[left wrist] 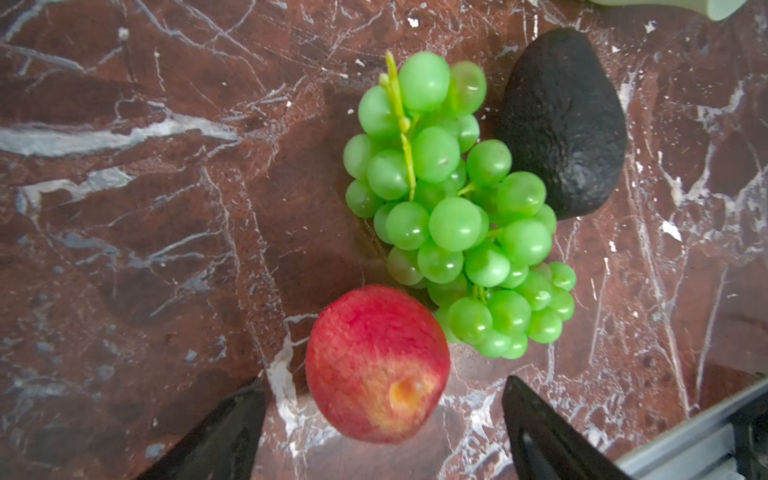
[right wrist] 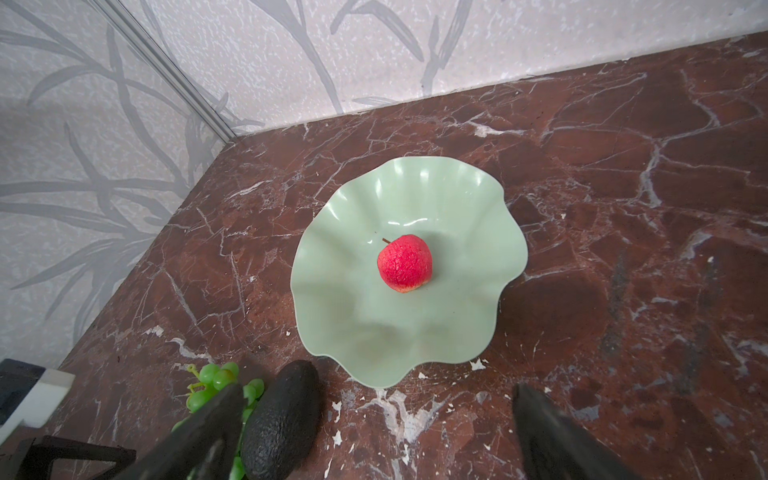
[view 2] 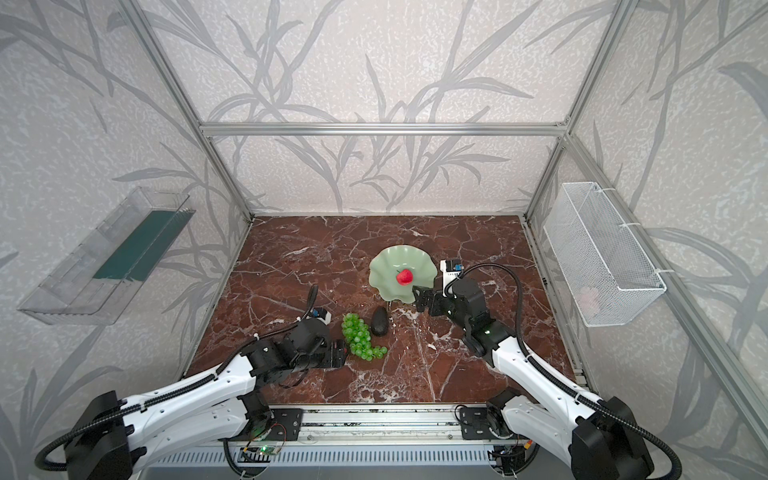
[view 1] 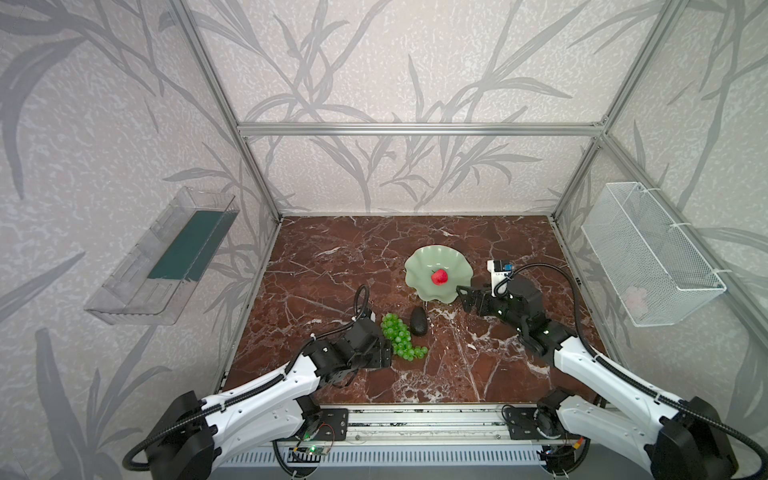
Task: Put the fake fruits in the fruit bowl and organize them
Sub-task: 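Grasp the red fruit beside the grapes with the left gripper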
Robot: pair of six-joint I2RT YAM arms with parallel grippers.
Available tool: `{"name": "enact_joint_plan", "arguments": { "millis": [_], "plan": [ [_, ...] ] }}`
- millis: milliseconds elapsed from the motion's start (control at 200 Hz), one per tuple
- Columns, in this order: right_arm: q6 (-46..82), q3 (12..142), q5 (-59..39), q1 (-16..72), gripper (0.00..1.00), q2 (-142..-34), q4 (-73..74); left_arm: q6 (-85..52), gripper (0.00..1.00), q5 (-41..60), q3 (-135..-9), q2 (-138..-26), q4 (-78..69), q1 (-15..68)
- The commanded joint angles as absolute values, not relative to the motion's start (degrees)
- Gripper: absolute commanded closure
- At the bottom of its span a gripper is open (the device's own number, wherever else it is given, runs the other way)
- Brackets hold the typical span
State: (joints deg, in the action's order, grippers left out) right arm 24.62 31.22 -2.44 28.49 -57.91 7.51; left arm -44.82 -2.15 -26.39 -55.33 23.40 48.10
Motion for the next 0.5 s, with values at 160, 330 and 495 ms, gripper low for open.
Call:
{"name": "enact_joint_plan", "arguments": {
  "millis": [160,330,495],
  "plan": [
    [25.23,30.35,-1.85,28.47,0.01,-56.69,8.68,-43.73,0.18,-6.28,-26.81,-62.77,18.47,48.43],
    [25.24,30.06,-1.76,28.43,0.01,-56.95,8.88,-44.23,0.32,-5.97,-26.12,-65.43,17.41,48.43],
    [25.62,29.3,-1.47,28.48,0.0,-57.12,9.55,-45.6,0.54,-6.32,-25.5,-64.34,19.47,48.48]
  ]
}}
